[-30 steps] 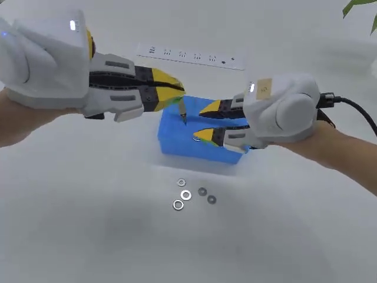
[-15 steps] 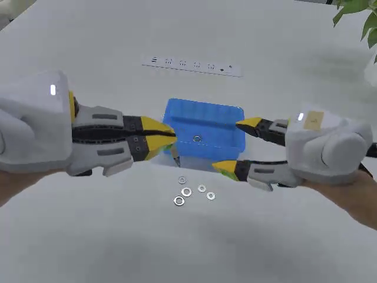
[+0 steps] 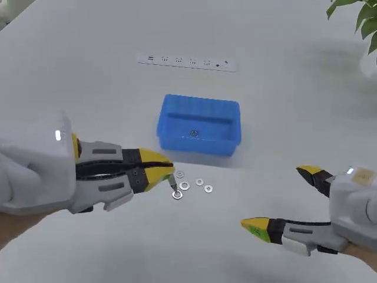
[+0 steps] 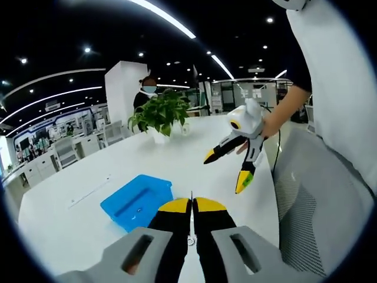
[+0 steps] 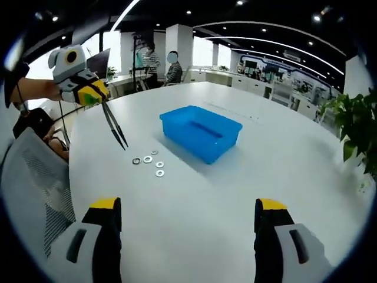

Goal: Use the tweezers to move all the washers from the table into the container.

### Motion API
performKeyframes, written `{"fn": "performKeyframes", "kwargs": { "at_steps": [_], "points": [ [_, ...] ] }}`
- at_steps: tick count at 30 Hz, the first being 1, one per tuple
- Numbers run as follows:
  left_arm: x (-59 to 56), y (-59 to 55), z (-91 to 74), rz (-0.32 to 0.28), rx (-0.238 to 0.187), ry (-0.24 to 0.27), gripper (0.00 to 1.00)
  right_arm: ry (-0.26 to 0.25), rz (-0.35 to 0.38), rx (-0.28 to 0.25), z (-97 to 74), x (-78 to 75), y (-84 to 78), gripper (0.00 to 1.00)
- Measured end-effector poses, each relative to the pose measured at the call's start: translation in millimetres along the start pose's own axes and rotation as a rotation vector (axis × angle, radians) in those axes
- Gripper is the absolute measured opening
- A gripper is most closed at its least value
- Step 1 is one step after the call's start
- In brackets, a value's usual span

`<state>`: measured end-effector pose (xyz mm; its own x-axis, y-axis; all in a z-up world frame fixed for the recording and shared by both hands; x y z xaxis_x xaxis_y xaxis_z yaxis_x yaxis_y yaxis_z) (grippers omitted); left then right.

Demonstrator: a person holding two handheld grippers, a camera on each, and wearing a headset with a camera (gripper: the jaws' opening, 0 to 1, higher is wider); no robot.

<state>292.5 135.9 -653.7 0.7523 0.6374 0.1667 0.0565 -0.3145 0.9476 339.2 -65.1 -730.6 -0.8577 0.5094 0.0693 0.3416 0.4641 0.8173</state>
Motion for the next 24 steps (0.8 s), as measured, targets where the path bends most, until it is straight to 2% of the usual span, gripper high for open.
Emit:
{"fn": "performKeyframes", "kwargs": {
  "at_steps": [3, 5, 7, 10, 14, 19, 22, 24],
  "points": [
    [-1.4, -6.6, 3.2, 0.001, 0.013, -0.003, 0.05, 0.004, -0.008, 0.006, -0.4, 4.2, -2.4, 1.0],
    [-1.5, -9.4, 6.0, -0.005, 0.019, -0.007, 0.05, 0.006, -0.013, 0.012, -0.9, 6.6, -3.0, 1.0],
    [-1.7, -9.4, 7.4, -0.008, 0.017, -0.008, 0.05, 0.019, 0.002, -0.004, 0.0, 10.4, -1.4, 1.0],
    [-1.3, -10.8, 10.3, -0.026, 0.013, -0.01, 0.05, 0.029, -0.005, 0.013, 3.3, 13.9, -6.3, 1.0],
    [0.1, -15.7, 14.0, -0.023, 0.029, -0.013, 0.05, 0.051, 0.025, 0.017, 5.2, 17.7, -11.0, 1.0],
    [0.5, -20.0, 17.9, -0.02, 0.038, -0.018, 0.05, 0.075, 0.027, 0.046, 7.4, 22.2, -18.1, 1.0],
    [-0.2, -23.9, 18.3, -0.013, 0.056, -0.024, 0.05, 0.08, 0.03, 0.045, 8.0, 24.0, -17.9, 1.0],
    [-1.1, -24.0, 18.7, -0.015, 0.051, -0.024, 0.05, 0.073, 0.022, 0.046, 7.9, 23.4, -17.5, 1.0]
  ]
}}
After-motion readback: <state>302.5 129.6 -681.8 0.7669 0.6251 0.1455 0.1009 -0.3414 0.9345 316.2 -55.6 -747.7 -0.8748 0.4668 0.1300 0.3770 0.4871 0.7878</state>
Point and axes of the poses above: the centre of the closed fingertips' face, and the gripper's own axes: z roughly forward along the fingers, x roughly to its left, y roughly out of its top, the point moved 4 cm from there along -z, roughly backward along the fingers, and after that the axes turned 7 degrees about y, right-handed, at the moved point
